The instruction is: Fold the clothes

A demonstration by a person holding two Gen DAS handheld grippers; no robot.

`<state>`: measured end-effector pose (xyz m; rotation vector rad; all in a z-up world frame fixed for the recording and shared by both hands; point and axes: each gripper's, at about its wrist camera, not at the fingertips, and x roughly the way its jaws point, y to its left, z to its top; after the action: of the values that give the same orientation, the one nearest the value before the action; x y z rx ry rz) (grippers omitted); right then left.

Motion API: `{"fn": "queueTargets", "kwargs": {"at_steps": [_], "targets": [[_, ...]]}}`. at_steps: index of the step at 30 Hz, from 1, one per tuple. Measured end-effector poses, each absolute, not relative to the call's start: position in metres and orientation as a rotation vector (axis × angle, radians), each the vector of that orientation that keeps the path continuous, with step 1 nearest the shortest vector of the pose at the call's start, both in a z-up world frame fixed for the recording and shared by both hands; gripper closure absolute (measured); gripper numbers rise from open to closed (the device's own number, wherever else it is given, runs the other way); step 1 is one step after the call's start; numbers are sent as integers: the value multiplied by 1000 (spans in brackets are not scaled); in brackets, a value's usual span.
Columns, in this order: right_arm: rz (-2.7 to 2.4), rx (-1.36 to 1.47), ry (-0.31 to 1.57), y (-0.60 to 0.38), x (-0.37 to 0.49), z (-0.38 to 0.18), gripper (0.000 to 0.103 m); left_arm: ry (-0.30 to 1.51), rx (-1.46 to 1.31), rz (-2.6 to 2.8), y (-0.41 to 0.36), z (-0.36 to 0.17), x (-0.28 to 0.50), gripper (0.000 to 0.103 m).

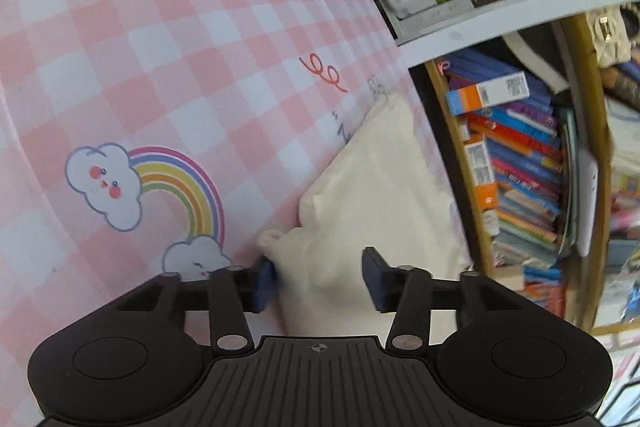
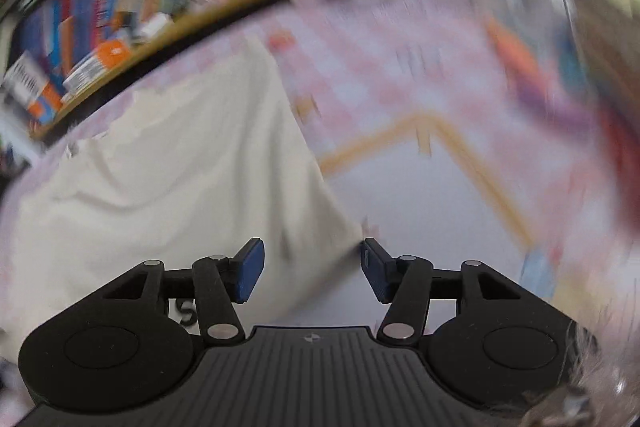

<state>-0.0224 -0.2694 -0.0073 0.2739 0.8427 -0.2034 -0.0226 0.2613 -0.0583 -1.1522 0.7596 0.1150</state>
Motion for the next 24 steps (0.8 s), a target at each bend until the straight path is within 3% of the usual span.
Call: {"fn": "queueTargets", "kwargs": {"at_steps": [6, 9, 11, 13, 15, 24], "targets": [[6, 0, 822, -223, -6, -8, 48, 710, -1221, 156, 259, -64, -24, 56], [59, 30, 894, -221, -2, -24, 55, 691, -1258, 162, 259, -68, -27, 56], [82, 49, 944, -221, 0, -34, 64, 688, -1276, 172, 260, -69, -27, 63], [92, 52, 949, -222, -4, -38, 65, 720, -1232, 189, 259, -68, -24, 88], [109, 45, 951, -225, -4, -37, 66, 745, -1185, 180, 258, -68, -20, 93], [173, 8, 933, -225, -8, -38, 65, 772, -1021, 219, 246, -49, -19, 95]]}}
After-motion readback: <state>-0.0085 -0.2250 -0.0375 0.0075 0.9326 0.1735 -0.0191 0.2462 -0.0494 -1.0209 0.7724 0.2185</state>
